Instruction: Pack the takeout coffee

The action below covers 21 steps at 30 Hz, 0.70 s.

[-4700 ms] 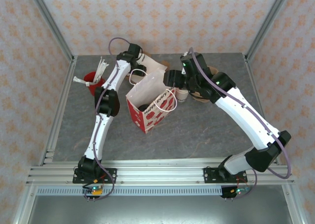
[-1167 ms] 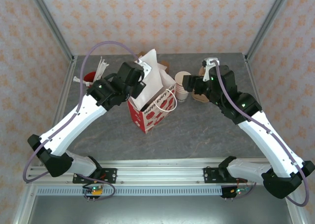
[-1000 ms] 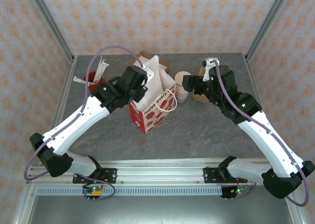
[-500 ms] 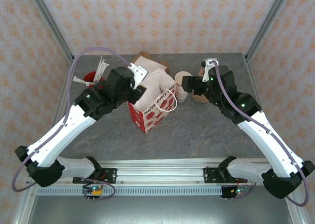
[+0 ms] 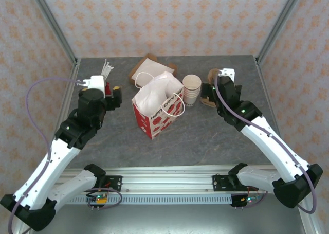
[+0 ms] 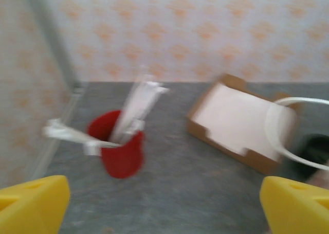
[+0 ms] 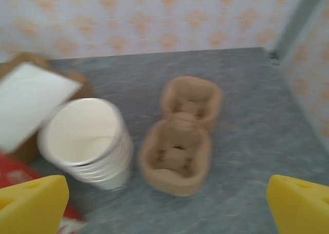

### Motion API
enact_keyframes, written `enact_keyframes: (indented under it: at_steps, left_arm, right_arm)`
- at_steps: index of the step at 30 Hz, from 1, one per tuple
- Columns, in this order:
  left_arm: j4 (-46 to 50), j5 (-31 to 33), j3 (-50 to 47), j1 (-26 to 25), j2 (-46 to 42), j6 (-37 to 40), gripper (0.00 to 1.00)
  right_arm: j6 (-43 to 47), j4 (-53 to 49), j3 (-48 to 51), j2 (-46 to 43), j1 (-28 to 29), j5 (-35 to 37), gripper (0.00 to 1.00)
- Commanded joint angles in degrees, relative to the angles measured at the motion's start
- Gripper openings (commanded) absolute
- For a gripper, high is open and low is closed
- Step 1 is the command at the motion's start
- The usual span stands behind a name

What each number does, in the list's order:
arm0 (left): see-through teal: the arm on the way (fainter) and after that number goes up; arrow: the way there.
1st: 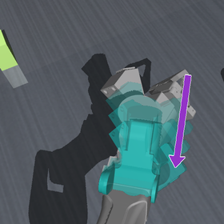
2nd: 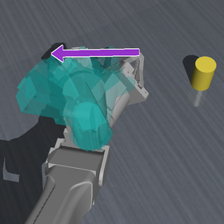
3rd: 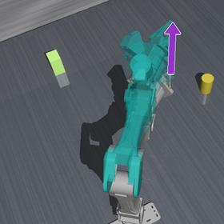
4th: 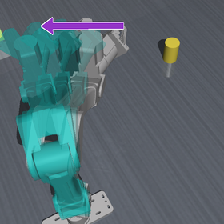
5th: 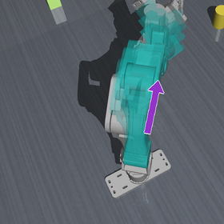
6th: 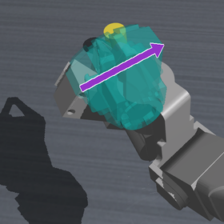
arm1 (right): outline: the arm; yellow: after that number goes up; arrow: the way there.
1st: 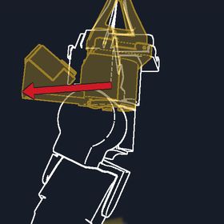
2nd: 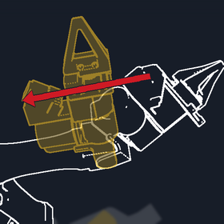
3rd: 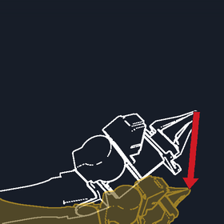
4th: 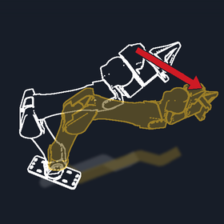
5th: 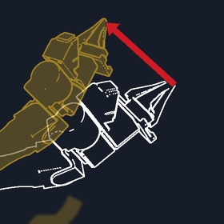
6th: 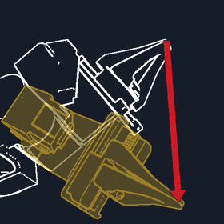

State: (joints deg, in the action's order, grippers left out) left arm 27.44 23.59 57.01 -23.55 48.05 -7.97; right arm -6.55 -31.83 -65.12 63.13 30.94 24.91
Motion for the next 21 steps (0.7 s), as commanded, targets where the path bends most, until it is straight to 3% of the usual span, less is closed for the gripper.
enact_keyframes:
  at_steps: [1,6,9,13,21]
  left_arm:
    - [-11.82,13.09,-8.22,5.31,-1.34,-2.3,1.0]
    - [-20.39,11.25,-17.99,13.54,2.08,-5.9,1.0]
    - [-31.9,8.09,-24.98,14.24,5.59,1.69,1.0]
    - [-47.31,3.95,-33.29,15.62,8.35,6.12,1.0]
    - [-61.84,-8.14,-36.36,20.75,21.76,6.78,1.0]
  right_arm:
    - [0.35,6.99,5.18,-1.6,-4.1,12.89,0.99]
    - [1.87,21.34,18.44,-4.86,-12.67,12.65,0.99]
    - [5.16,31.83,27.16,-5.65,-16.47,8.77,0.99]
    - [8.99,42.62,35.01,-3.53,-17.76,4.88,0.99]
    - [11.0,58.82,43.59,1.83,-22.27,-6.88,0.99]
